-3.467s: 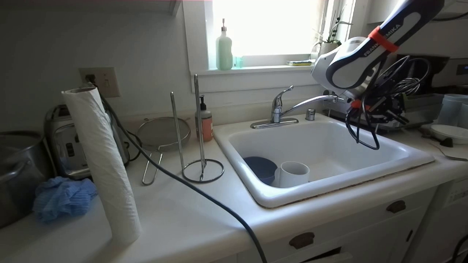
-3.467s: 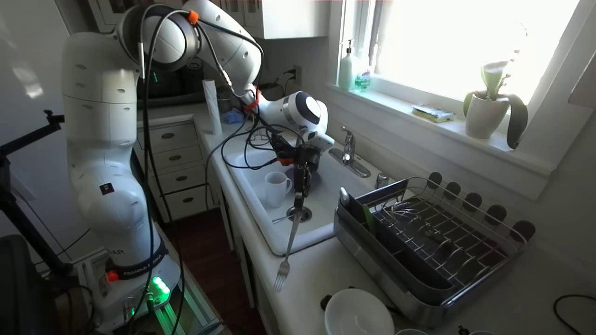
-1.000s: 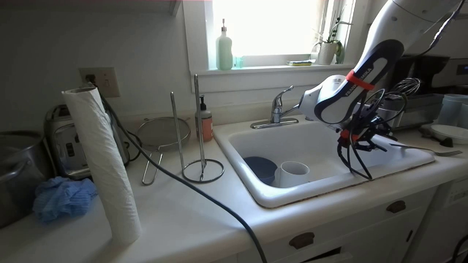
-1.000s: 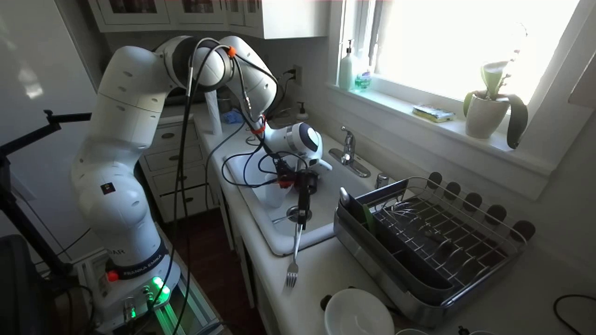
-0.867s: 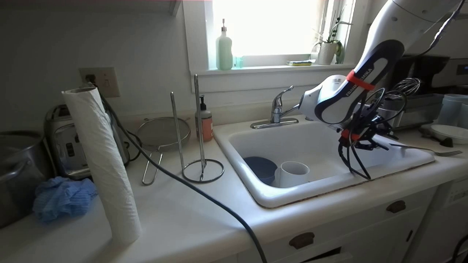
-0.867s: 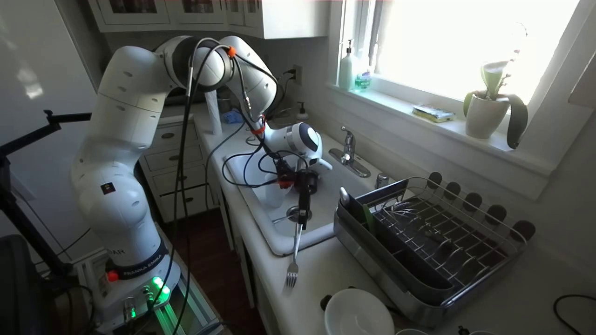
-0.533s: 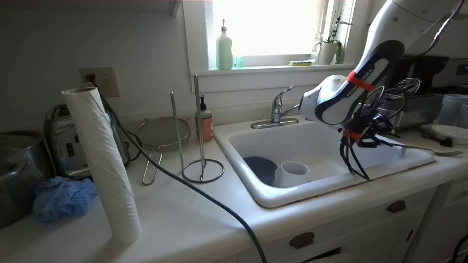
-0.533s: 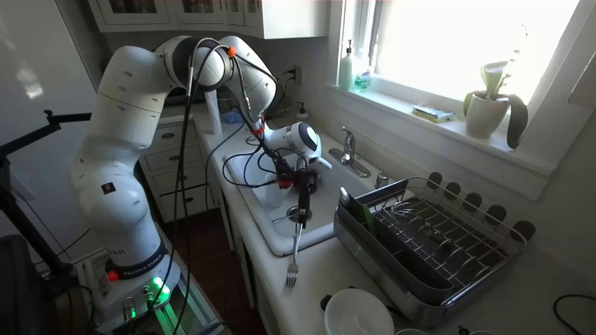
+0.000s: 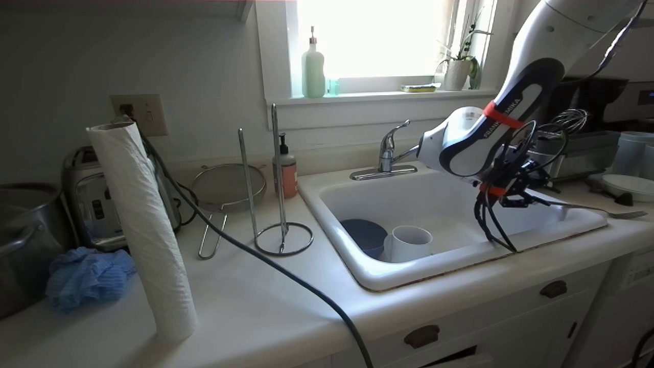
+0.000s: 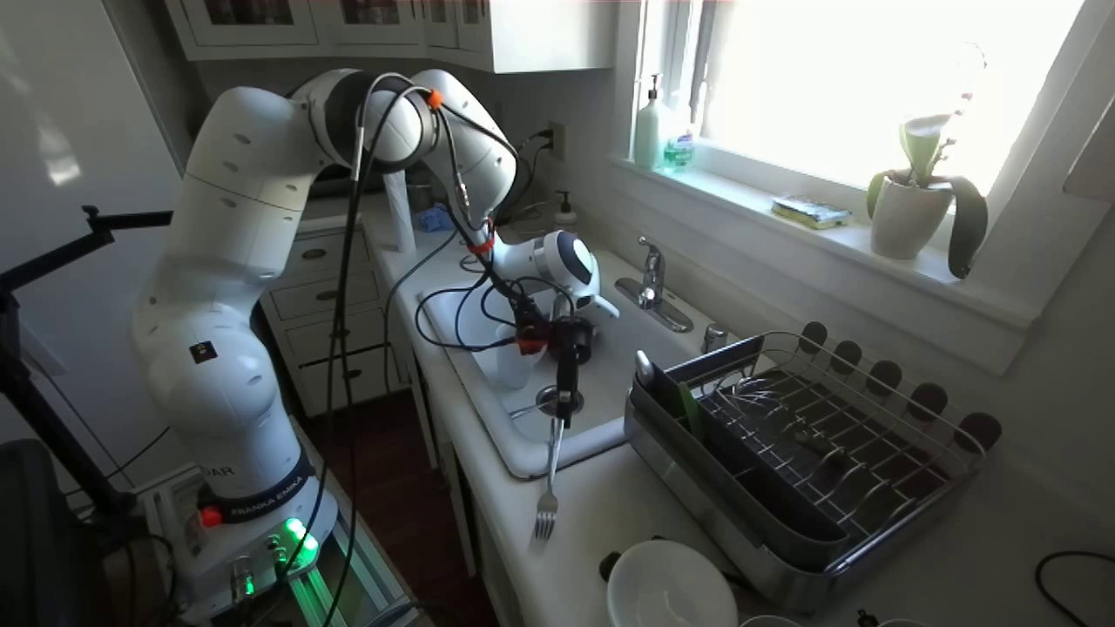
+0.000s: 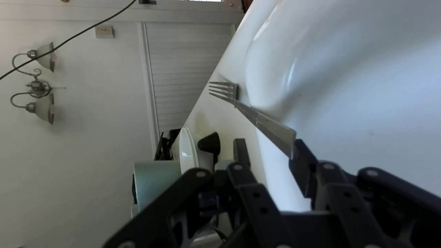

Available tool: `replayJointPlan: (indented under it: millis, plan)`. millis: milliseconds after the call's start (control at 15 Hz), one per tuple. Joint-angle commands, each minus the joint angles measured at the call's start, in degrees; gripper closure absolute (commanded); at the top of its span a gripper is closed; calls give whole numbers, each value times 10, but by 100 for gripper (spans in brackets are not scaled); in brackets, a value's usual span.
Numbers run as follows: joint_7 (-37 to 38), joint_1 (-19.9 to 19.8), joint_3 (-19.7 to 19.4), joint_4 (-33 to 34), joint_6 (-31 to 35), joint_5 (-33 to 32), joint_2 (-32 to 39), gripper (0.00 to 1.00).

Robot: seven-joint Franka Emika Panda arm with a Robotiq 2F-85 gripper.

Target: Put the silver fork inside the bowl in the sink.

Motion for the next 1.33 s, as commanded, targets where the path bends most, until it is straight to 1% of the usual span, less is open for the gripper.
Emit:
replayJointPlan:
  millis: [0, 133, 200, 533, 600, 733, 867, 933, 1133, 1200, 1267]
  plan:
    - [-15, 0, 4, 19, -12, -9, 23, 64]
    - [-20, 1, 4, 20, -13, -9, 27, 65]
    - [-23, 1, 4, 22, -15, -10, 30, 63]
    - [-42, 6, 3, 22, -23, -17, 40, 69]
    - [-44, 7, 2, 19, -24, -20, 39, 67]
    - [-45, 7, 2, 17, -23, -25, 38, 71]
    - [-45, 8, 3, 15, -24, -29, 35, 73]
    - [-45, 9, 3, 13, -26, -31, 34, 72]
    - [-51, 11, 4, 10, -38, -33, 33, 73]
    - [-52, 12, 5, 10, -42, -34, 33, 72]
    - [-53, 12, 6, 11, -44, -34, 34, 68]
